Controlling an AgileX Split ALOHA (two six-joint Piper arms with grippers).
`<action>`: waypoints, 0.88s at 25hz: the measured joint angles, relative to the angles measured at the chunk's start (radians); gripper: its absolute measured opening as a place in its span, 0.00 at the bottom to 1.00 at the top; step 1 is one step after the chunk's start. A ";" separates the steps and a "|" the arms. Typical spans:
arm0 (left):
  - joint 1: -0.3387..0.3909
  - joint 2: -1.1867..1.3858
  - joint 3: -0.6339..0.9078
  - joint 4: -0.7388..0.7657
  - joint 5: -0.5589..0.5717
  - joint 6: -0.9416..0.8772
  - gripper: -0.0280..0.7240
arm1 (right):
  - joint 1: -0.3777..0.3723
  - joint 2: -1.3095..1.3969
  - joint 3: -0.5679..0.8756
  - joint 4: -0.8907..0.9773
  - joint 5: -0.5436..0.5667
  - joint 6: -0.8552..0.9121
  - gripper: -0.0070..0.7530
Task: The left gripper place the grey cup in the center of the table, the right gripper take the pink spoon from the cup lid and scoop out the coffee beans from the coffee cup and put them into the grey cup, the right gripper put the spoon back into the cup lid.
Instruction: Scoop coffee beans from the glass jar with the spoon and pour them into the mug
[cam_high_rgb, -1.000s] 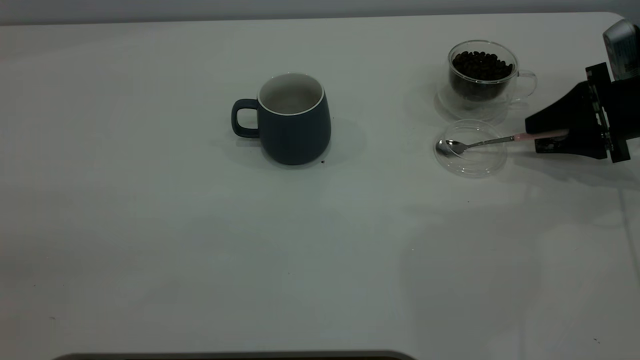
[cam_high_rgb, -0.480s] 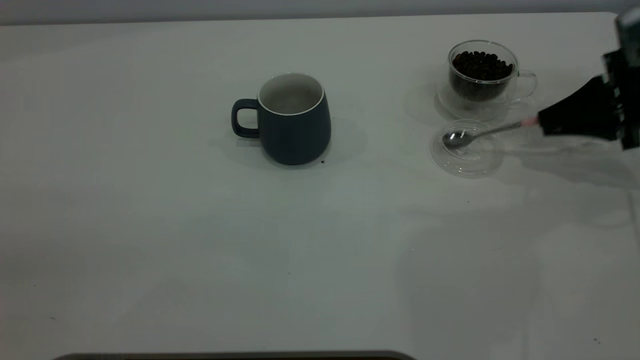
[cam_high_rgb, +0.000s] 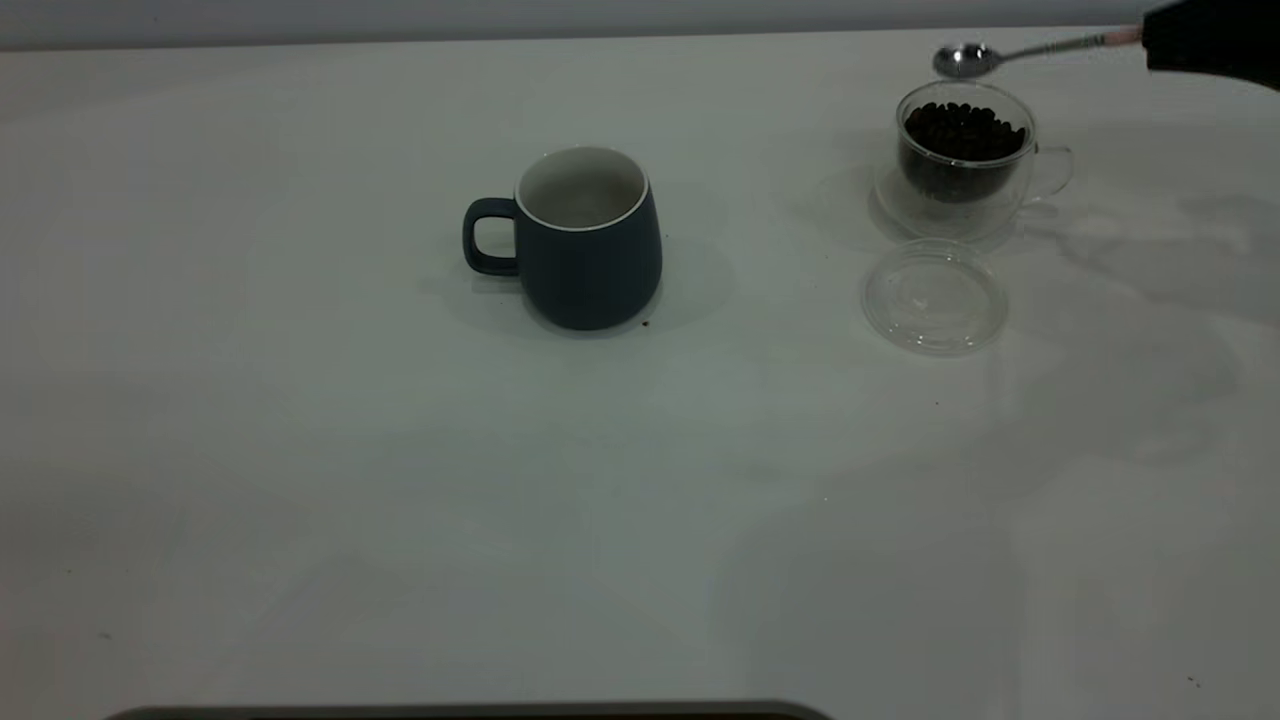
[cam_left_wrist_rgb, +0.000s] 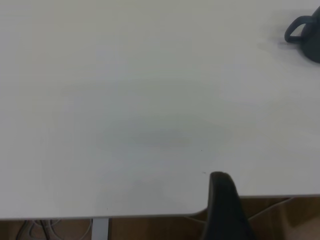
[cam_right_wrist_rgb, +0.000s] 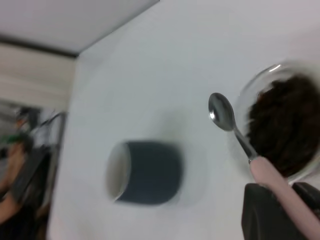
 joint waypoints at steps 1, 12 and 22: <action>0.000 0.000 0.000 0.000 0.000 0.000 0.72 | 0.001 0.001 0.000 0.002 -0.041 -0.004 0.14; 0.000 0.000 0.000 0.000 0.000 -0.001 0.72 | 0.013 0.049 0.000 -0.004 -0.133 -0.005 0.14; 0.000 0.000 0.000 0.000 0.000 -0.002 0.72 | 0.029 0.070 0.000 -0.005 -0.114 0.047 0.14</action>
